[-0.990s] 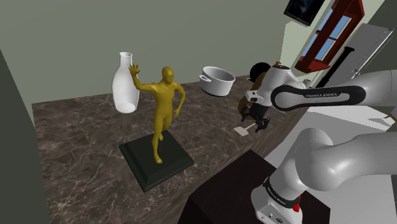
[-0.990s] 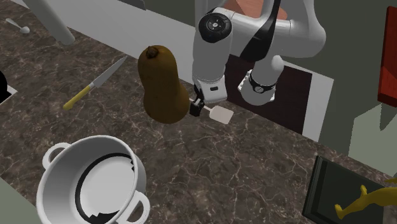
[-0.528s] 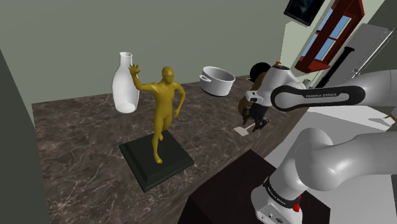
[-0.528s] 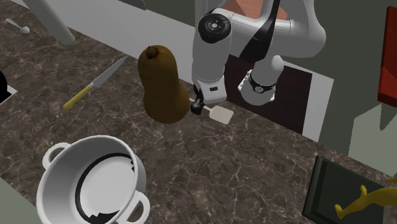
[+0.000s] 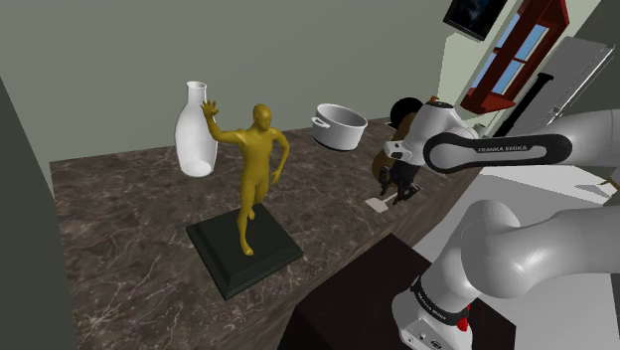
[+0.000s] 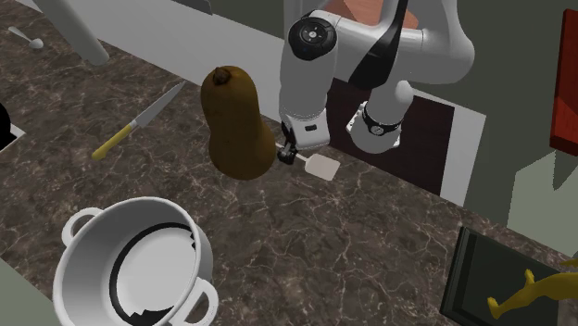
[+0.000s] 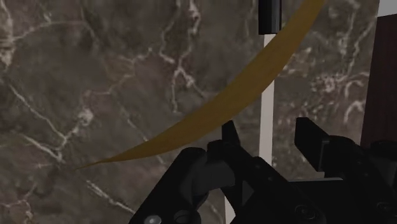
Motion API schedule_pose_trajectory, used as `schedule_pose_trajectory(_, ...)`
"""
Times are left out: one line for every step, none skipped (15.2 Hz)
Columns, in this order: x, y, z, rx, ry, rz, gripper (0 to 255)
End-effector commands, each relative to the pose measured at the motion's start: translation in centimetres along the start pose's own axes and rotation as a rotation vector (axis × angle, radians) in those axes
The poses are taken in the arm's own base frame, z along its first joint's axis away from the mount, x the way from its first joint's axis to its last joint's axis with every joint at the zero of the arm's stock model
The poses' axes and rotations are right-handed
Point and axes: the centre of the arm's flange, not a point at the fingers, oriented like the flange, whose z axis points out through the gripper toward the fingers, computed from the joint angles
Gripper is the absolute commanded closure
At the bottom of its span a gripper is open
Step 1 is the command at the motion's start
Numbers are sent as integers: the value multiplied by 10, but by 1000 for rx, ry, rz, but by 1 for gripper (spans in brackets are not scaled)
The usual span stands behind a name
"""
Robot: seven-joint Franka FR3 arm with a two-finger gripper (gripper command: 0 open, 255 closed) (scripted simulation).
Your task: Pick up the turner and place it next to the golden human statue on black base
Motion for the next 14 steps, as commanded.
schedule_pose_trajectory(1, 0, 3, 7, 1, -2, 255)
schedule_pose_trajectory(1, 0, -2, 7, 1, -2, 255)
schedule_pose_trajectory(1, 0, -7, 7, 1, -2, 255)
schedule_pose_trajectory(0, 0, -12, 7, 1, -2, 255)
schedule_pose_trajectory(0, 0, -18, 7, 1, -2, 255)
schedule_pose_trajectory(0, 0, -23, 7, 1, -2, 255)
schedule_pose_trajectory(-1, 0, -28, 7, 1, -2, 255)
schedule_pose_trajectory(-1, 0, -34, 7, 1, -2, 255)
schedule_pose_trajectory(-1, 0, -39, 7, 1, -2, 255)
schedule_pose_trajectory(-2, 1, -44, 7, 1, -2, 255)
schedule_pose_trajectory(-2, 1, -49, 7, 1, -2, 255)
schedule_pose_trajectory(-2, 1, -55, 7, 1, -2, 255)
schedule_pose_trajectory(-3, 1, -60, 7, 1, -2, 255)
schedule_pose_trajectory(-3, 1, -65, 7, 1, -2, 255)
